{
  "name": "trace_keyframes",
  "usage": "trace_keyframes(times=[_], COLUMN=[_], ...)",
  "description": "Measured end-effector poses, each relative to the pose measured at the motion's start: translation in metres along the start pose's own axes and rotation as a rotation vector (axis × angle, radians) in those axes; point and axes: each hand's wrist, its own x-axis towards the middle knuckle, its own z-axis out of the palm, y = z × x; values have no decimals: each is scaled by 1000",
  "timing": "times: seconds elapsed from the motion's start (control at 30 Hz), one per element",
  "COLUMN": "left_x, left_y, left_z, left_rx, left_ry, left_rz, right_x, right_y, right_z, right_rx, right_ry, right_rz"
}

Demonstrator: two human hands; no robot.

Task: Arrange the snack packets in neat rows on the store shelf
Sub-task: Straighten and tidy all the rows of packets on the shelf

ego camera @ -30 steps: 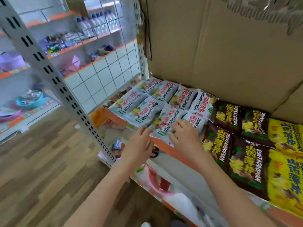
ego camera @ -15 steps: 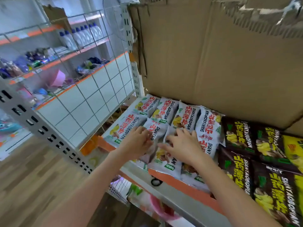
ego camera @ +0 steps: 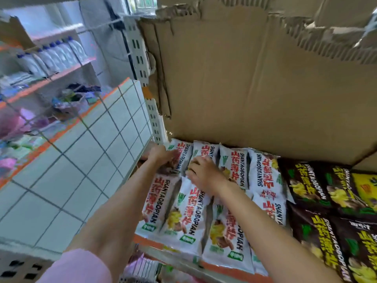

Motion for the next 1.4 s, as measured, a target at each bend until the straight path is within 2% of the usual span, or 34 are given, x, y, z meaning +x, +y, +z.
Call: trace_keyframes(times=[0.07, 0.13, 0.23, 0.33, 0.4, 0.5, 0.6, 0.73, 0.8, 0.93, 1.03, 1.17, 1.3, 1.4], left_x=[5, 6, -3, -9, -11, -15, -13, -4, -1, 9, 12, 14, 11, 0], left_y=[2, 1, -4, -13, -15, -11, -4, 6, 10, 16, 19, 16, 6, -10], left_z=[1, -2, -9, -17, -24, -34, -39, -46, -46, -38, -32, -32, -28, -31], left_rx=[-113, -321, -598, -823, -935, -847, -904, -1104, -1075, -901, -882, -921, -796, -607], left_ry=[-53, -121, -213, -240, -304, -392, -448, -374, -297, 39, 119, 36, -177, -363], left_rz=[-20, -78, -95, -69, 5, 143, 233, 265, 283, 271, 239, 195, 71, 11], right_x=[14, 24, 39, 49, 54, 59, 61, 62, 62, 66, 70, 65, 68, 70], right_y=[1, 3, 4, 0, 0, 2, 3, 1, 3, -4, -5, 3, 7, 10], right_z=[1, -7, -15, -22, -23, -24, -26, -31, -33, -33, -29, -23, -19, -22], right_rx=[48, 173, 435, 750, 955, 1195, 1270, 1228, 1208, 1063, 1054, 1142, 1120, 1148], right_ry=[31, 33, 116, 166, 177, 207, 297, 365, 391, 492, 502, 301, 375, 332], right_rz=[67, 163, 292, 374, 361, 275, 244, 229, 220, 225, 270, 286, 348, 355])
